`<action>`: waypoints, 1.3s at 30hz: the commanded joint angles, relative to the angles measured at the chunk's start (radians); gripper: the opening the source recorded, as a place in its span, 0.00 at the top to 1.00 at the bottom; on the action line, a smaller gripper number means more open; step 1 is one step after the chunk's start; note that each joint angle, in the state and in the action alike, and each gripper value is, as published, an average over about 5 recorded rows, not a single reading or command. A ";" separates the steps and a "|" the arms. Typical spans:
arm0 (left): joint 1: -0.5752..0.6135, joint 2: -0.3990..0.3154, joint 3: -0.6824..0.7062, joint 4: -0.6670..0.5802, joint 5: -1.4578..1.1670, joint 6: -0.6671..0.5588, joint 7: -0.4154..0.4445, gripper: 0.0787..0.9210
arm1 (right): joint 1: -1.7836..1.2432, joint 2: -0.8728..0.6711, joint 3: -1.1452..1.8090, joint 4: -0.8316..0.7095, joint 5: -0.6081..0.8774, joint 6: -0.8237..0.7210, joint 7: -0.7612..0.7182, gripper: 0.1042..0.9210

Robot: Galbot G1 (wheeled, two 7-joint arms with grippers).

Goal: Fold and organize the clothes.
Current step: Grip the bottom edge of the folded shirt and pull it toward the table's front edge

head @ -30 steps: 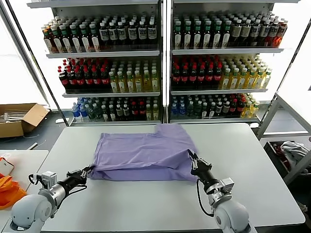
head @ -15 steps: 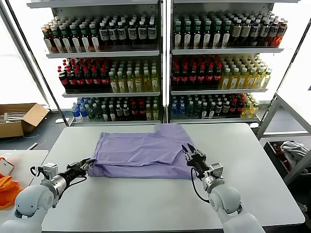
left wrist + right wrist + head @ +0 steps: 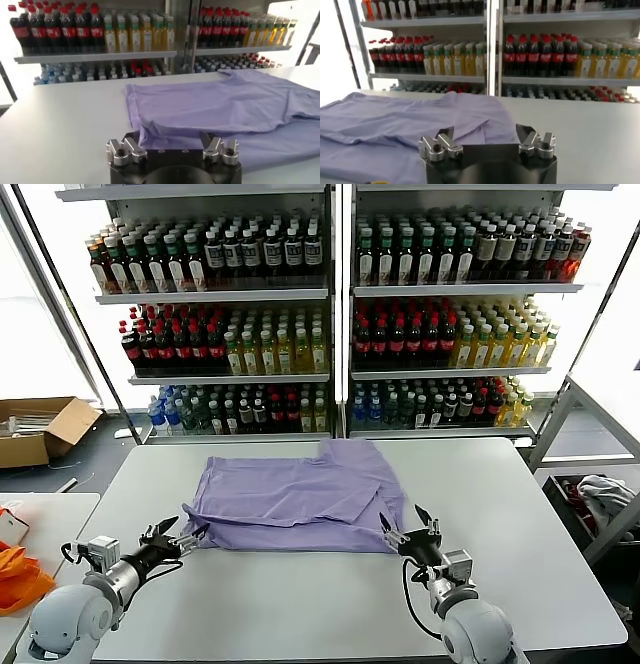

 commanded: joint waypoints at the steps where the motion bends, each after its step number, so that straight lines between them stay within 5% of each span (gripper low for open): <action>1: 0.011 -0.050 0.019 0.044 0.013 -0.038 -0.015 0.13 | -0.094 0.015 0.003 0.055 0.013 -0.059 0.075 0.12; 8: -0.011 -0.046 0.011 0.089 0.001 -0.041 -0.016 0.12 | -0.031 0.043 -0.015 -0.010 0.095 -0.087 0.098 0.13; 12: -0.001 -0.046 0.011 0.097 -0.008 -0.041 -0.016 0.17 | -0.010 0.056 -0.030 -0.030 0.105 -0.087 0.096 0.25; 31: 0.047 -0.068 -0.003 0.089 -0.006 -0.057 -0.009 0.81 | -0.020 0.051 -0.035 -0.019 0.096 -0.059 0.078 0.92; 39: 0.090 -0.068 -0.032 0.031 0.003 -0.052 -0.003 0.99 | -0.073 0.021 -0.028 0.053 0.089 -0.061 0.070 0.97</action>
